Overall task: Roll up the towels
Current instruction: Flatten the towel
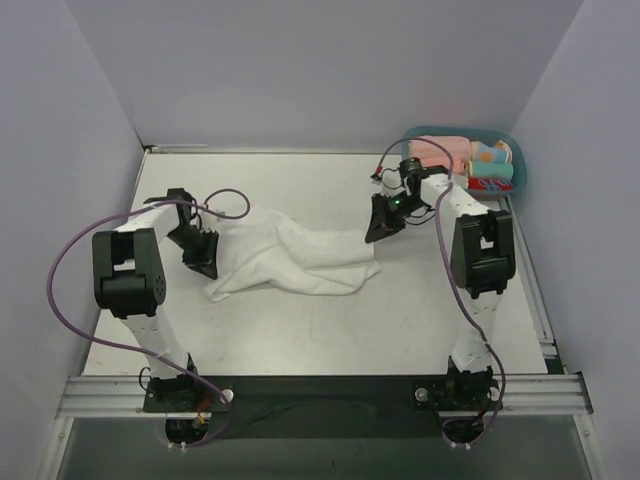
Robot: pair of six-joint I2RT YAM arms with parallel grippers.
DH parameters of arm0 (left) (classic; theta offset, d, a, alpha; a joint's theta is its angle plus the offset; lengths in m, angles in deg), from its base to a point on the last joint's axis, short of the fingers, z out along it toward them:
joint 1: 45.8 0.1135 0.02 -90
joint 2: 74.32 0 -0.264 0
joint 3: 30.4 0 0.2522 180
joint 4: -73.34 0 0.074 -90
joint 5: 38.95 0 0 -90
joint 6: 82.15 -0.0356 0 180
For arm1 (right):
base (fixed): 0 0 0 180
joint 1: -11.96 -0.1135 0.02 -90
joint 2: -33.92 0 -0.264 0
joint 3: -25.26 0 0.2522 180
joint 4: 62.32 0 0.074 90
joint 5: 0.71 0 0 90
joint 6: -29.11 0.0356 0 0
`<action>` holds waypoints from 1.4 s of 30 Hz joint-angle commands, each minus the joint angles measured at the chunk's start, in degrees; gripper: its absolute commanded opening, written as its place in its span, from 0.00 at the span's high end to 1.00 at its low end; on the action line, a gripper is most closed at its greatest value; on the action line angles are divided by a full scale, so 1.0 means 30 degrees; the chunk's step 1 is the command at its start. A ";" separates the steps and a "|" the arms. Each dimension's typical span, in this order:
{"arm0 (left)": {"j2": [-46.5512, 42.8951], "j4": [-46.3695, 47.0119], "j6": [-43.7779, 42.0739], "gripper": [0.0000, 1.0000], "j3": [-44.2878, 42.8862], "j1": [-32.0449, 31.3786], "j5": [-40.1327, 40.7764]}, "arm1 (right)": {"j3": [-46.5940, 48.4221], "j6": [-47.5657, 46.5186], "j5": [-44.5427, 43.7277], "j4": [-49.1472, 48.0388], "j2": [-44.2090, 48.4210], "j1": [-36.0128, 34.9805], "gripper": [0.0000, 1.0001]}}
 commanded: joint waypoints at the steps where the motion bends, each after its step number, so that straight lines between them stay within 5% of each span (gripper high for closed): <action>1: 0.0208 0.0035 -0.0049 0.81 -0.1038 0.0267 -0.0571 | -0.1385 0.0016 0.0360 0.0721 0.3053 0.1859 1.00; 4: 0.0384 -0.0053 -0.0107 1.00 -0.1126 0.0325 -0.0134 | -0.2817 -0.0161 -0.0341 0.0663 0.4605 0.3001 1.00; 15: 0.0033 -0.0141 -0.1044 1.00 -0.0483 0.0941 0.1156 | -0.9115 -0.3202 -0.4879 0.1921 1.0815 0.8392 1.00; 25: -0.0992 -0.1136 -0.3270 0.99 0.0399 0.1175 0.3300 | -1.1701 -0.8509 -0.8315 0.3650 1.1788 1.0357 1.00; 27: -0.1545 -0.1430 -0.3856 0.79 -0.0069 0.1146 0.2131 | -1.1614 -0.8540 -0.7935 0.3913 1.1496 1.0300 1.00; 28: -0.1781 -0.1430 -0.3945 0.55 -0.0854 0.1030 0.1196 | -1.1497 -0.8540 -0.7614 0.4147 1.1233 1.0241 1.00; 29: -0.1929 -0.1401 -0.3829 0.46 -0.1355 0.0942 -0.0002 | -1.0945 -0.8540 -0.7205 0.4439 1.0969 1.0153 1.00; 32: -0.1493 -0.1430 -0.3304 0.41 -0.3582 0.0268 -0.0833 | -0.9249 -0.8570 -0.6325 0.5817 0.9942 1.0093 0.62; 33: -0.0998 -0.1430 -0.3185 0.41 -0.4080 0.0151 -0.0776 | -0.8892 -0.8540 -0.6206 0.5819 1.0057 1.0094 0.41; 36: 0.0115 -0.1518 -0.2921 0.40 -0.5780 0.0120 -0.0542 | -0.6815 -0.8394 -0.5621 0.5586 1.0088 0.9948 0.20; 42: 0.2605 -0.1226 -0.1837 0.41 -0.9351 -0.0930 -0.1214 | -0.3302 -0.6403 -0.4973 0.3333 0.7987 0.7257 0.26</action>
